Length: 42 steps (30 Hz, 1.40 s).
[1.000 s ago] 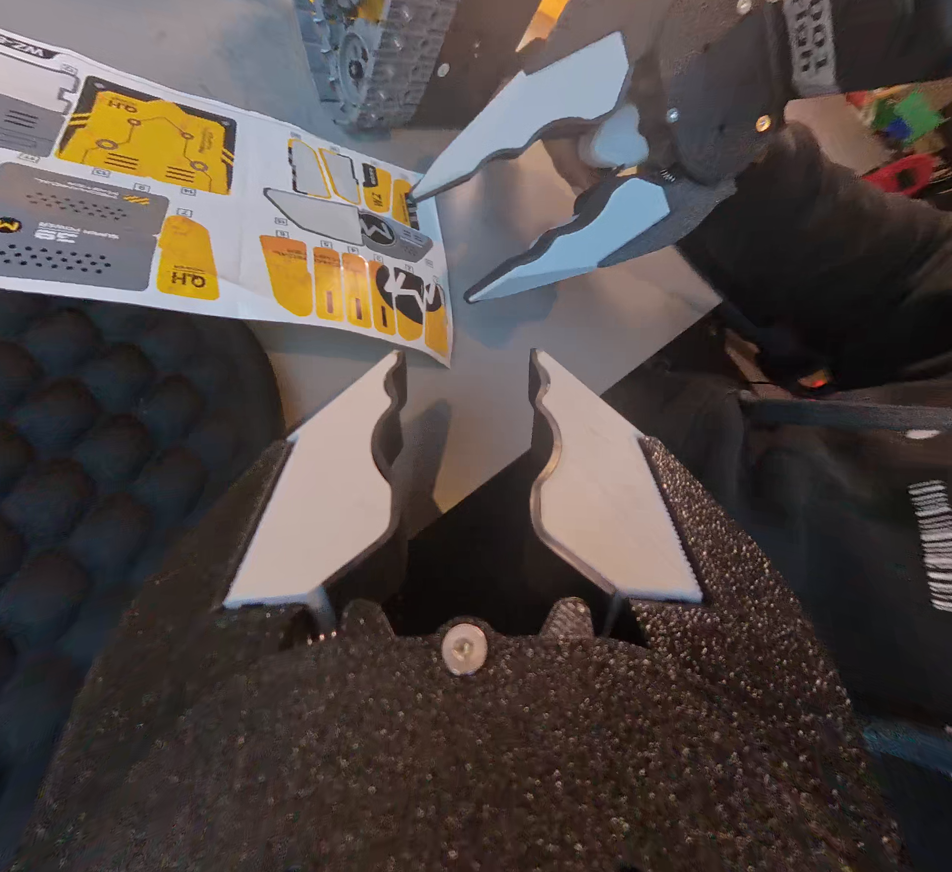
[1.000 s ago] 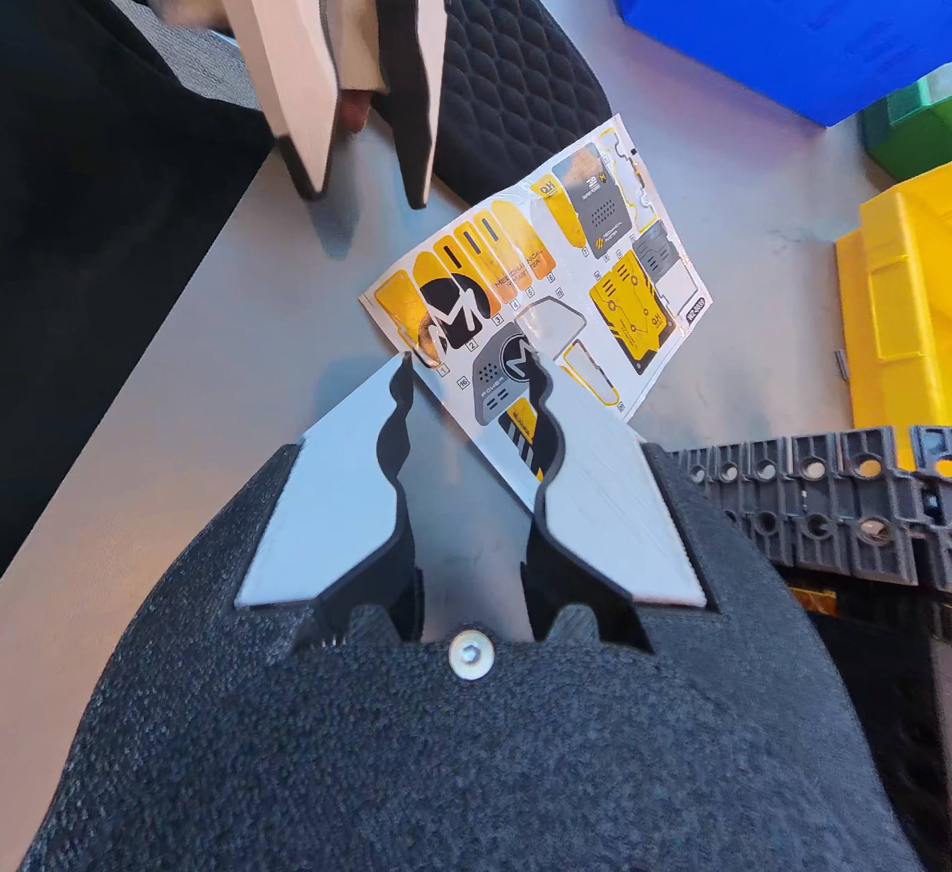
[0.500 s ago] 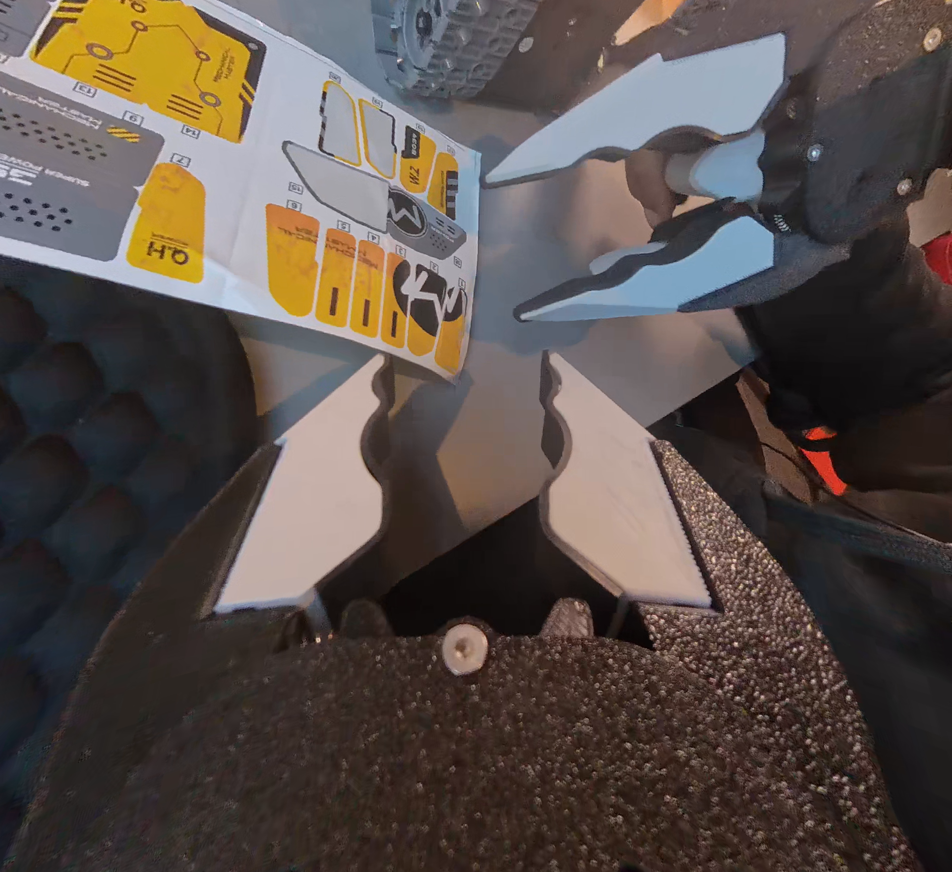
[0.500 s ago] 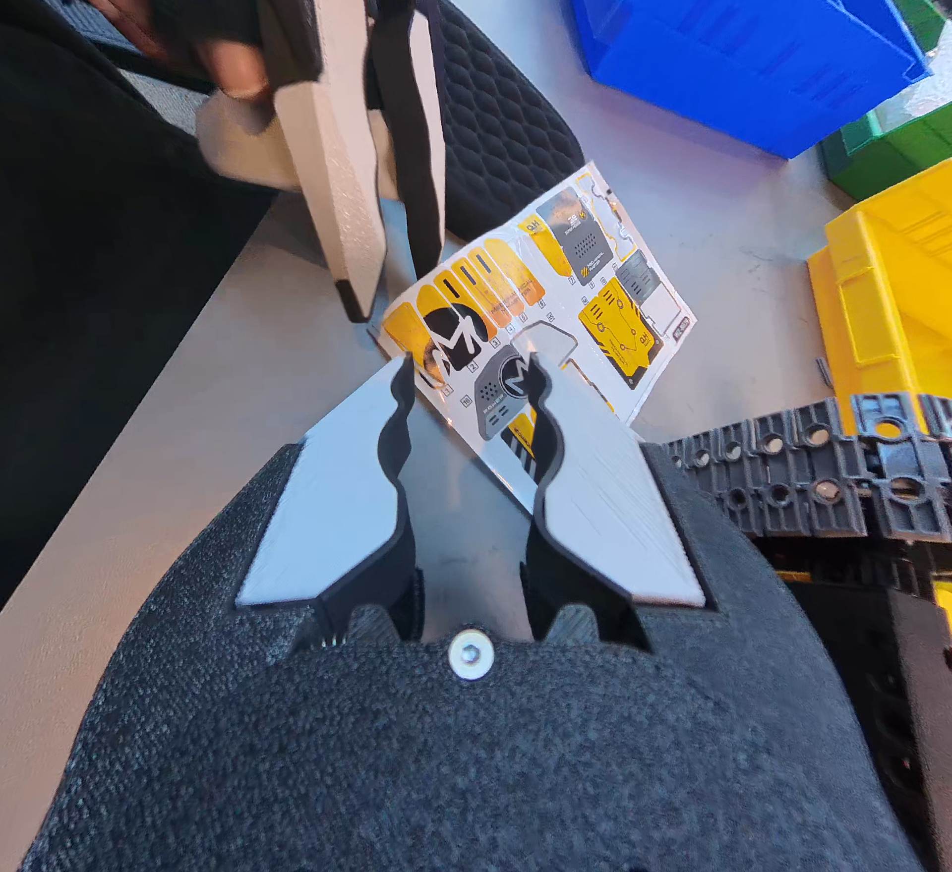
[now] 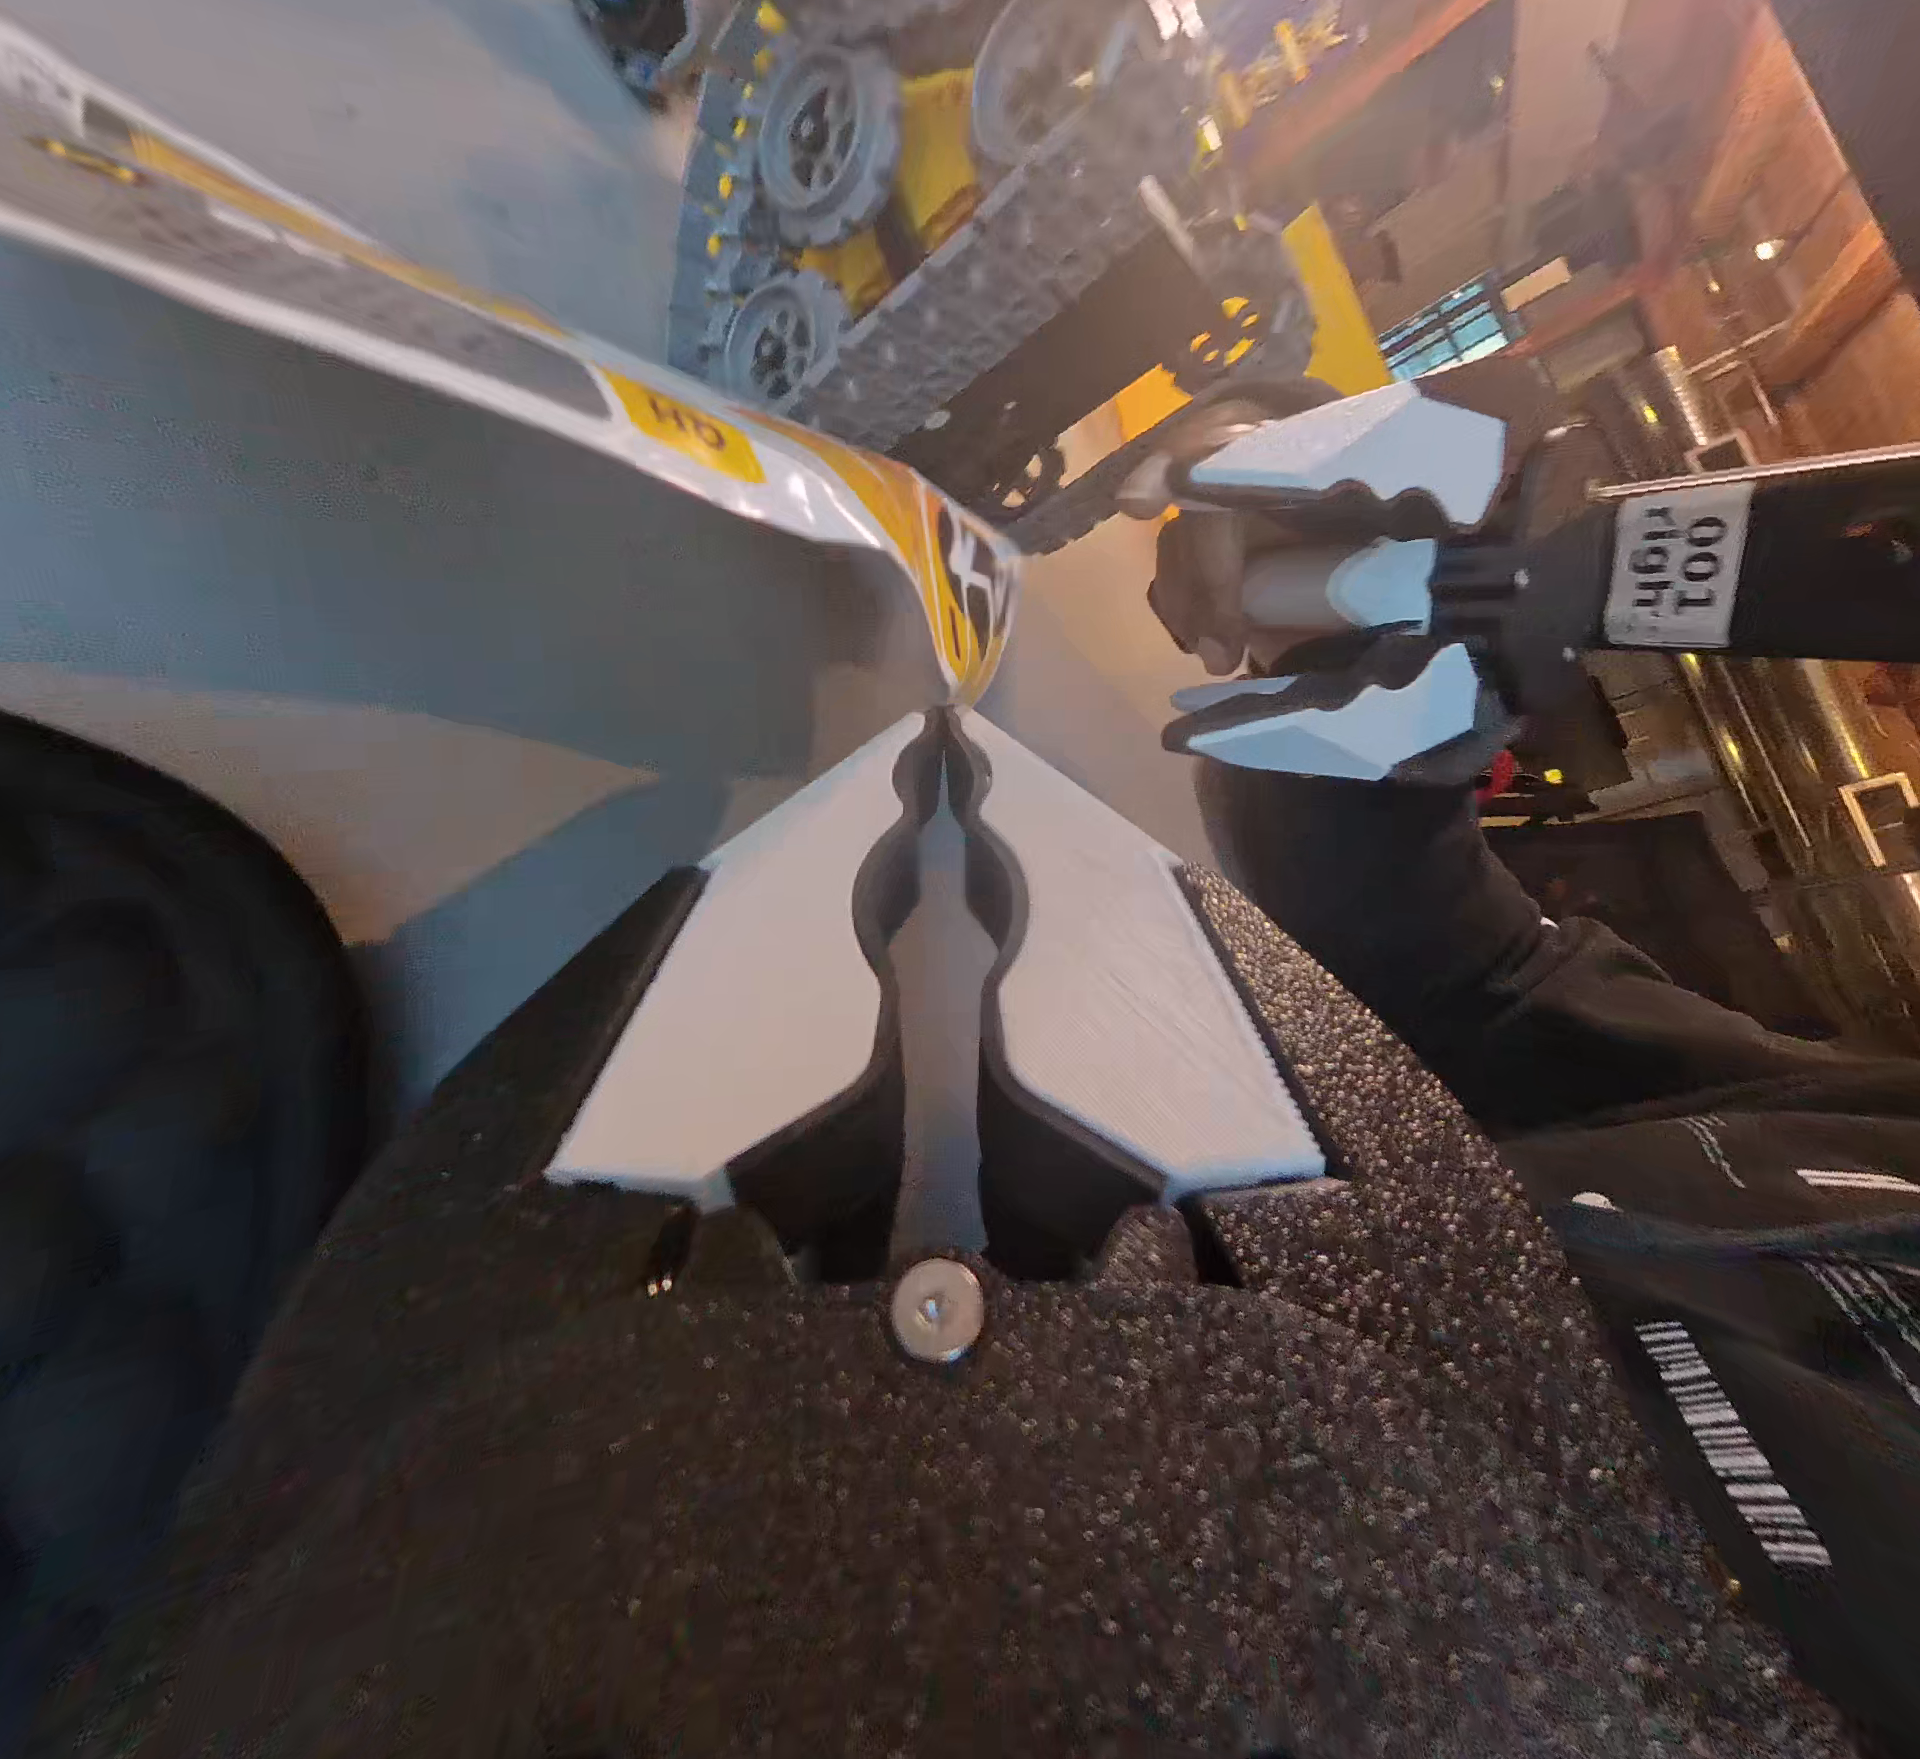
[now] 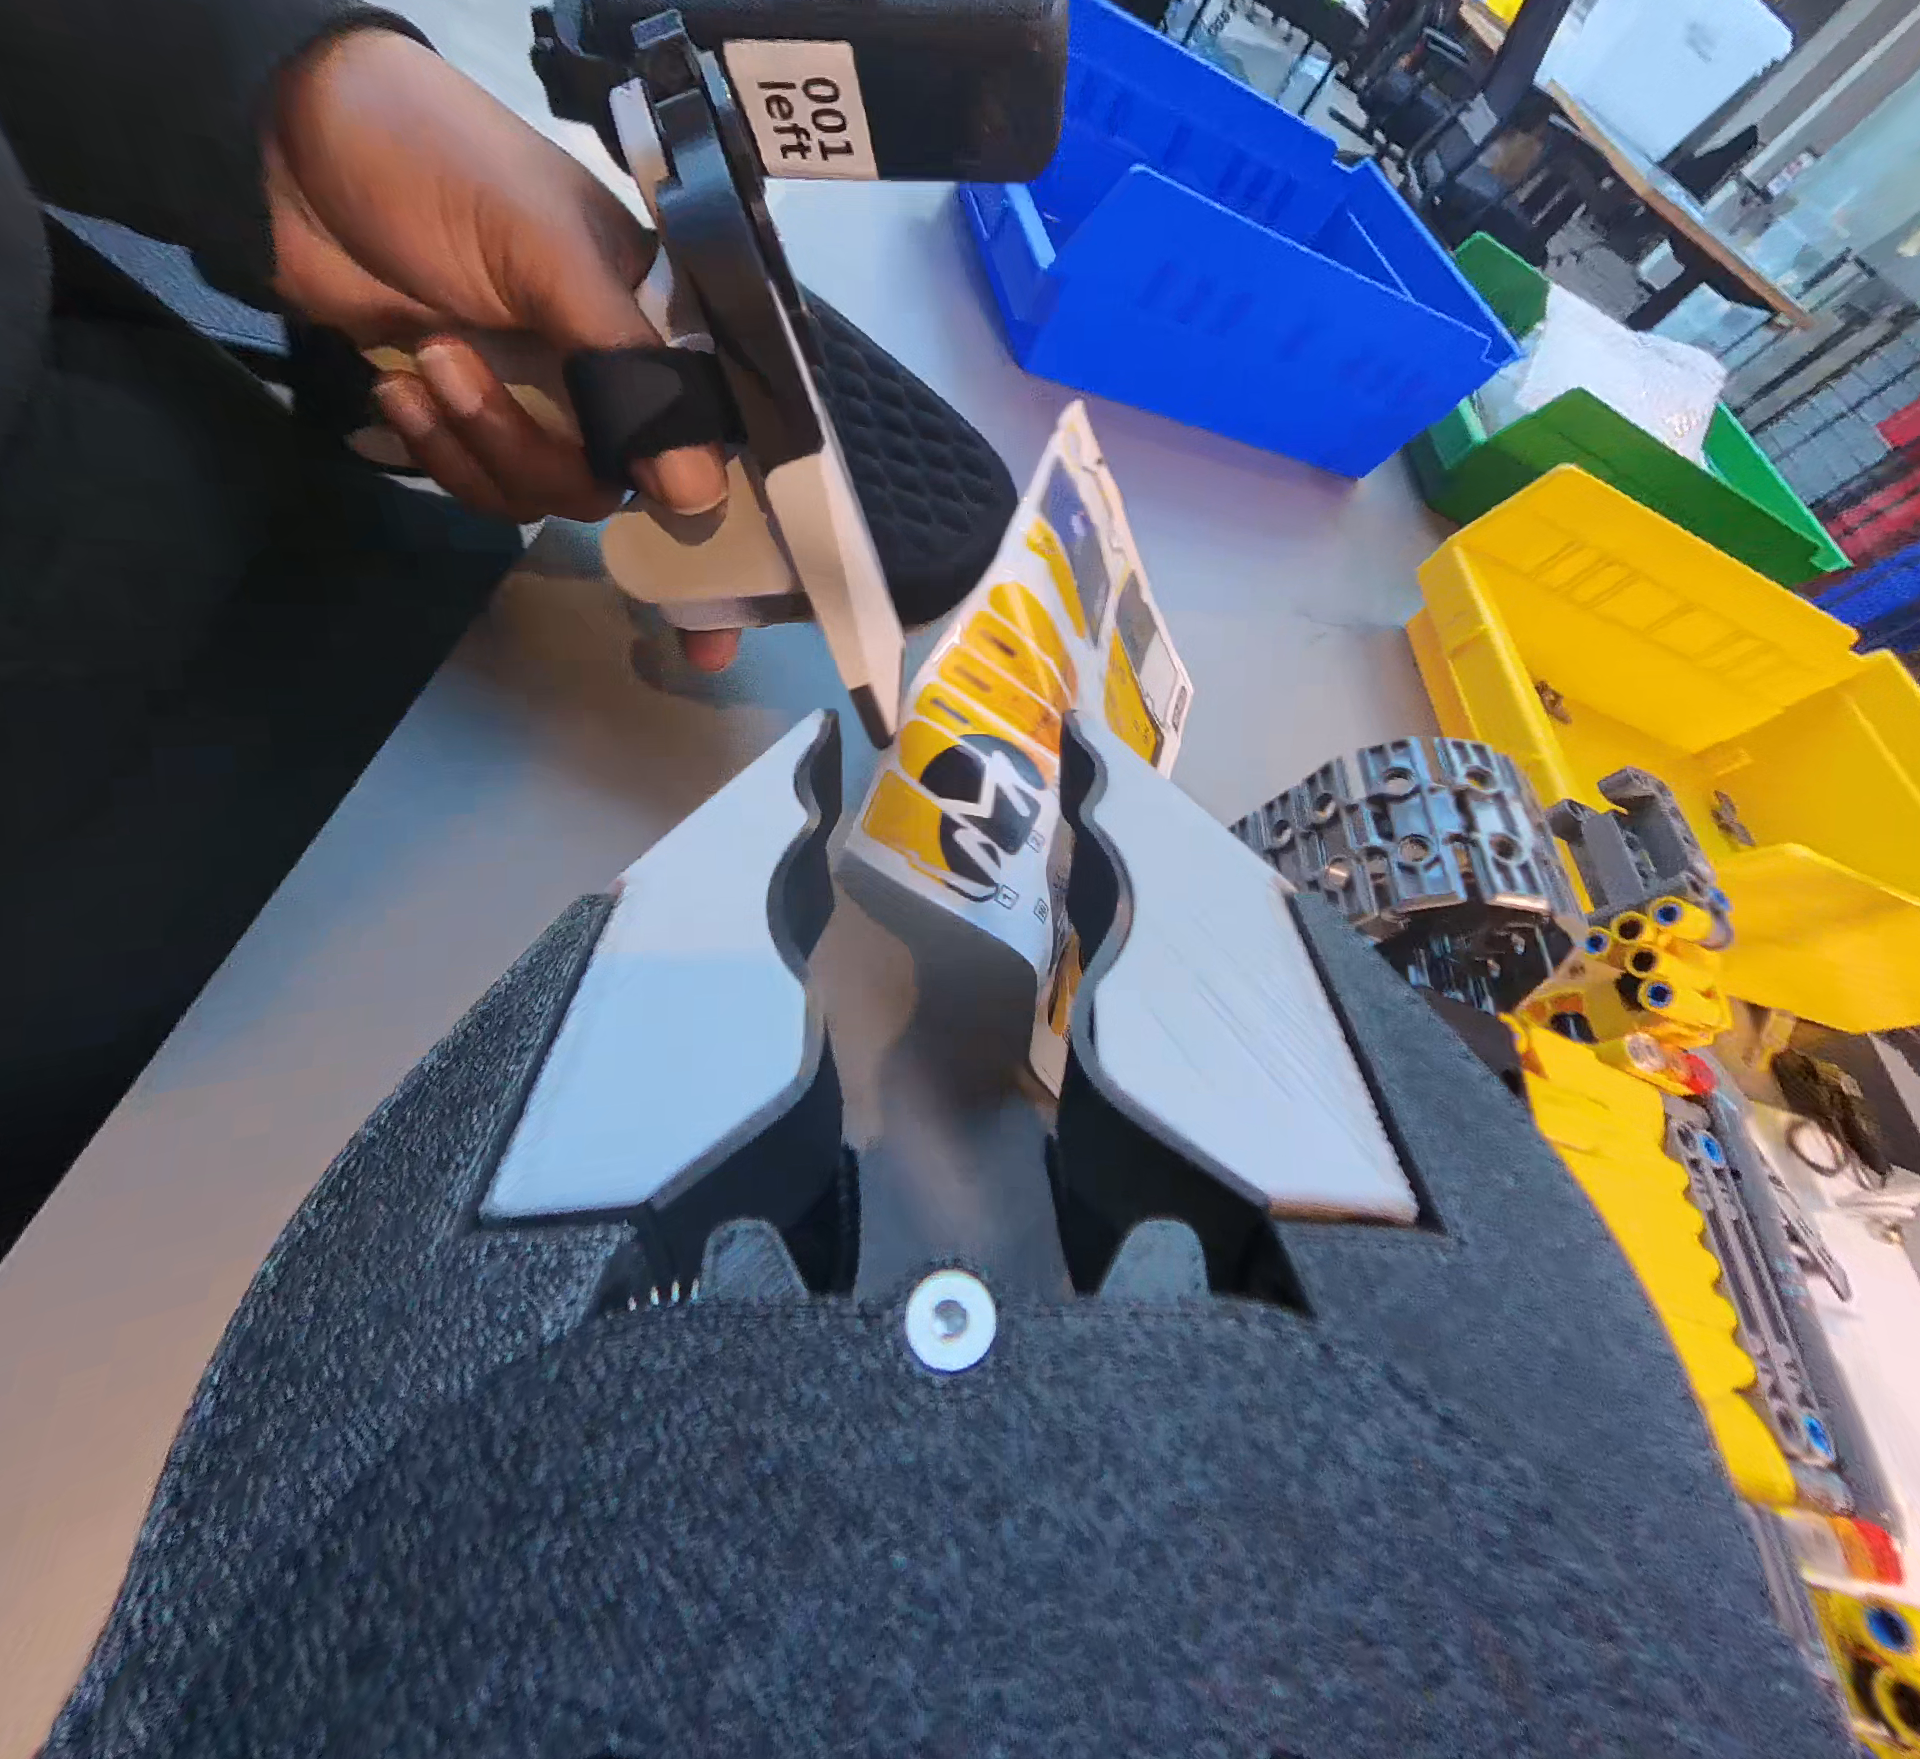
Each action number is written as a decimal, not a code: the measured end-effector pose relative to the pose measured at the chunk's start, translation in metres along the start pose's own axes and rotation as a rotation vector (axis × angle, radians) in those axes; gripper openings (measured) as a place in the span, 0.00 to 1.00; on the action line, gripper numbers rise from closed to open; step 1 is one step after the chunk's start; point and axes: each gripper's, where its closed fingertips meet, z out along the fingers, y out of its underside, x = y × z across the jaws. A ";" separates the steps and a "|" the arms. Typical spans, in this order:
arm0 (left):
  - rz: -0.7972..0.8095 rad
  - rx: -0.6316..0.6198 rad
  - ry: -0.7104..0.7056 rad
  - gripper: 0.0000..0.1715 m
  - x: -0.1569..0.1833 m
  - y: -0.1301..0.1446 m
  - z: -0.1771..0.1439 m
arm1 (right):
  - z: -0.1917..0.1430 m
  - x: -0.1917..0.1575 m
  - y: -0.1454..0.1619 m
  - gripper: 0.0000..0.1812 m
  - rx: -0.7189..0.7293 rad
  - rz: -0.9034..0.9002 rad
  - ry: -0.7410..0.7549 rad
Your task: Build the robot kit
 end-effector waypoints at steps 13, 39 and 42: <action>0.184 0.069 0.148 0.00 0.035 -0.028 -0.024 | 0.021 0.013 0.022 0.00 -0.112 -0.435 0.226; 0.073 0.208 0.232 0.01 0.054 -0.029 -0.035 | 0.022 0.017 -0.021 0.00 -0.113 -0.356 0.424; 0.103 0.214 0.234 0.01 0.054 -0.030 -0.036 | 0.020 0.014 -0.024 0.00 -0.095 -0.367 0.417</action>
